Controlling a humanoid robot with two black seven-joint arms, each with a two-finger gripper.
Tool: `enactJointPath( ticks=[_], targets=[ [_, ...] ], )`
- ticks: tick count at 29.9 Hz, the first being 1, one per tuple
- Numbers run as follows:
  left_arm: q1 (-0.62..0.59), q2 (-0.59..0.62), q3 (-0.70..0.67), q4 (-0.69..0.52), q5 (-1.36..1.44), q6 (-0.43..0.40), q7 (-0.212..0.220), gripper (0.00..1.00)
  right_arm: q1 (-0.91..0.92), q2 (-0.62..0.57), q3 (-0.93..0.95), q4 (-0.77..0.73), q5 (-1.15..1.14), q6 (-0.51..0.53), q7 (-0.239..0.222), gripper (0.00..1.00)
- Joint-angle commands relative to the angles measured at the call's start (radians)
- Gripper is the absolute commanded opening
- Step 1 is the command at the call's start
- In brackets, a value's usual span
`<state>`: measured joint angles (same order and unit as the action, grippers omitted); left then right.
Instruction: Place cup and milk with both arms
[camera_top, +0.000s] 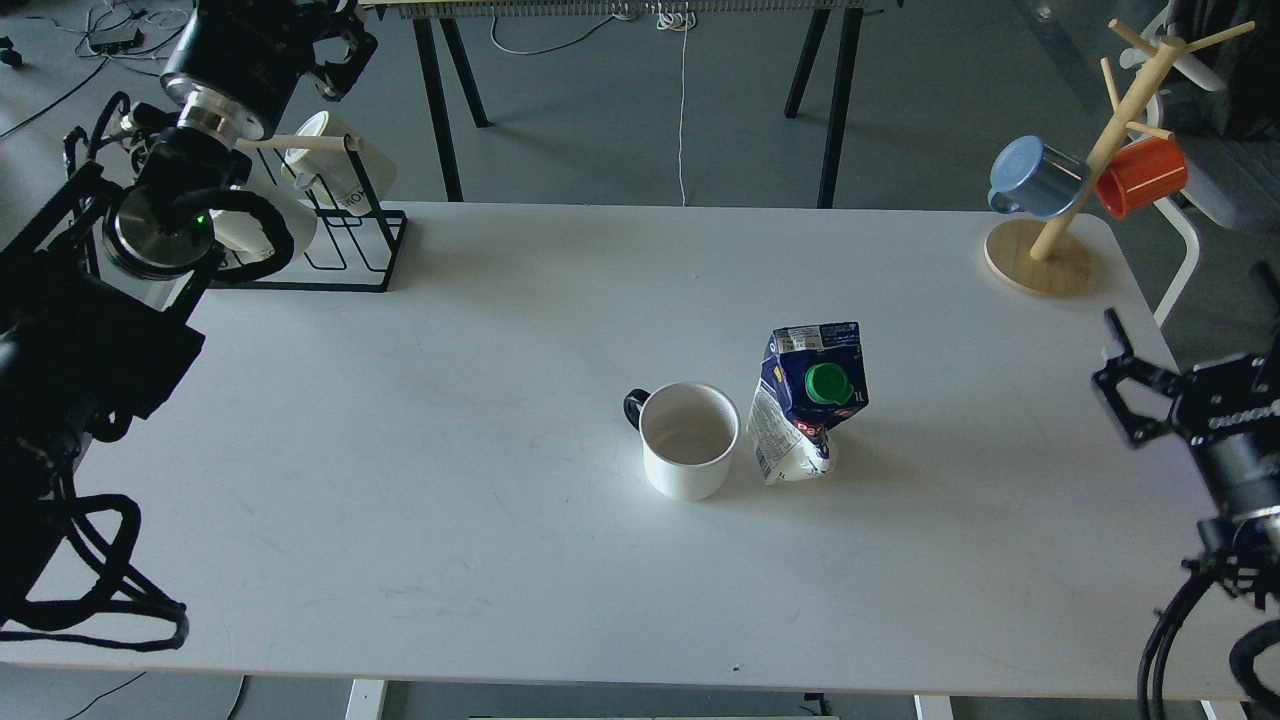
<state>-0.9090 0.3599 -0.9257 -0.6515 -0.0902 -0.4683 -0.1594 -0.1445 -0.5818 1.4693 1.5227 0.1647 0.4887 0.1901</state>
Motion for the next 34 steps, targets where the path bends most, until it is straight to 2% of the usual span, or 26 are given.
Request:
enactJointPath(
  ticks=[1, 10, 16, 24, 27, 34],
  targets=[
    [0.007, -0.004, -0.027, 0.013, 0.0, -0.003, 0.003, 1.0, 0.219, -0.075, -0.059, -0.134, 0.001, 0.0, 0.0, 0.99],
    [-0.002, -0.029, -0.025, 0.098, 0.0, -0.006, 0.0, 1.0, 0.702, -0.046, -0.32, -0.56, 0.001, 0.0, -0.023, 0.99],
    [-0.005, -0.047, -0.028, 0.098, -0.002, -0.015, 0.0, 1.0, 0.952, 0.111, -0.46, -0.847, 0.001, 0.0, -0.034, 0.99],
    [-0.001, -0.071, -0.027, 0.098, -0.033, -0.018, 0.001, 1.0, 1.154, 0.293, -0.558, -1.13, 0.001, 0.0, -0.047, 0.99],
    [0.005, -0.088, -0.027, 0.098, -0.033, -0.013, 0.0, 1.0, 1.18, 0.312, -0.557, -1.173, 0.001, 0.0, -0.047, 0.99],
    [0.002, -0.088, -0.018, 0.089, -0.033, -0.006, -0.002, 1.0, 1.185, 0.3, -0.56, -1.156, 0.003, 0.0, -0.047, 0.99]
  ],
)
